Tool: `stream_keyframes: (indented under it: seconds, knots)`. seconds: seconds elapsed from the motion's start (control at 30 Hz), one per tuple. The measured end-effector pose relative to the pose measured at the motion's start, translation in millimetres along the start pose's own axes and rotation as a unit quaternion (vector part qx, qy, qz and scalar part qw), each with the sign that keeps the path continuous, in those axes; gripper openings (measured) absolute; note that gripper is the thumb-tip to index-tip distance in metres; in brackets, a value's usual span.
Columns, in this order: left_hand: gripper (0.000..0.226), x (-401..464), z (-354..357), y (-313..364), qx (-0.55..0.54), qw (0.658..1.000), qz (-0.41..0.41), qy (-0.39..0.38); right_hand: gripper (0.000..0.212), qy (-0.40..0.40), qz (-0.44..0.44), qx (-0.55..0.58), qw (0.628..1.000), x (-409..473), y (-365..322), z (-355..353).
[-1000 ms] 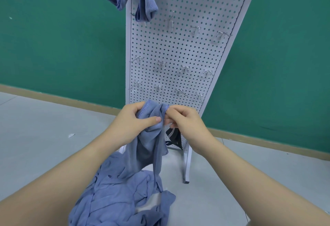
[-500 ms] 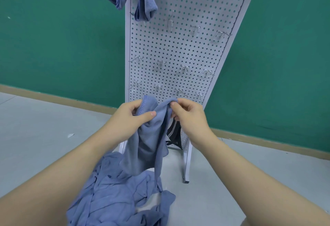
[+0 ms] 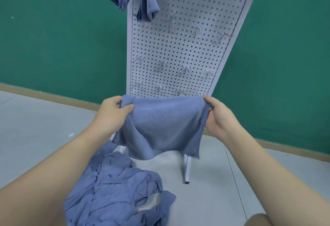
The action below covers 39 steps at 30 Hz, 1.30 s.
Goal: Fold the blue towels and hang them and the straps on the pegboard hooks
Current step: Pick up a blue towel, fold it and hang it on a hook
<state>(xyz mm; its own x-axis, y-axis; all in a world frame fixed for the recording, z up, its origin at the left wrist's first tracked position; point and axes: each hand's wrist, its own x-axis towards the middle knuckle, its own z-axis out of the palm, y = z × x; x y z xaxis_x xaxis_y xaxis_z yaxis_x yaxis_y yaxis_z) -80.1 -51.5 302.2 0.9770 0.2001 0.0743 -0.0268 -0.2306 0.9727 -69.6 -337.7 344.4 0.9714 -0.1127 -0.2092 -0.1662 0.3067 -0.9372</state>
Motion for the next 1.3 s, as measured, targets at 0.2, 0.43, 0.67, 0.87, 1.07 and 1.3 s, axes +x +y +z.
stream_keyframes:
  seconds: [0.2,0.43,0.67,0.87,1.07,1.3]
  knots:
    - [0.03,7.3,-3.1,-6.5,0.016,0.998,-0.053,0.038,0.025,-0.013,0.012,0.009,1.0,-0.7,-0.7,-11.0]
    - [0.036,7.2,-7.4,-5.2,-0.006,0.998,-0.059,0.017,0.032,0.025,0.033,0.053,0.998,3.3,-9.2,-24.5]
    - [0.009,-1.7,-1.9,-2.4,-0.136,0.983,-0.064,-0.104,0.045,0.031,0.034,0.048,0.998,5.1,-5.7,-29.2]
    - [0.017,-0.1,3.4,-6.6,-0.12,0.984,-0.07,-0.109,0.037,0.026,0.048,0.078,0.995,5.3,-10.1,-33.1]
    - [0.008,7.3,-2.0,-11.1,-0.166,0.978,-0.103,-0.074,0.011,-0.029,0.051,0.072,0.996,4.5,-9.1,-36.4]
    - [0.013,9.7,-7.5,-14.1,-0.19,0.974,-0.109,-0.056,0.024,-0.075,0.049,0.023,0.996,4.5,-4.8,-38.2]
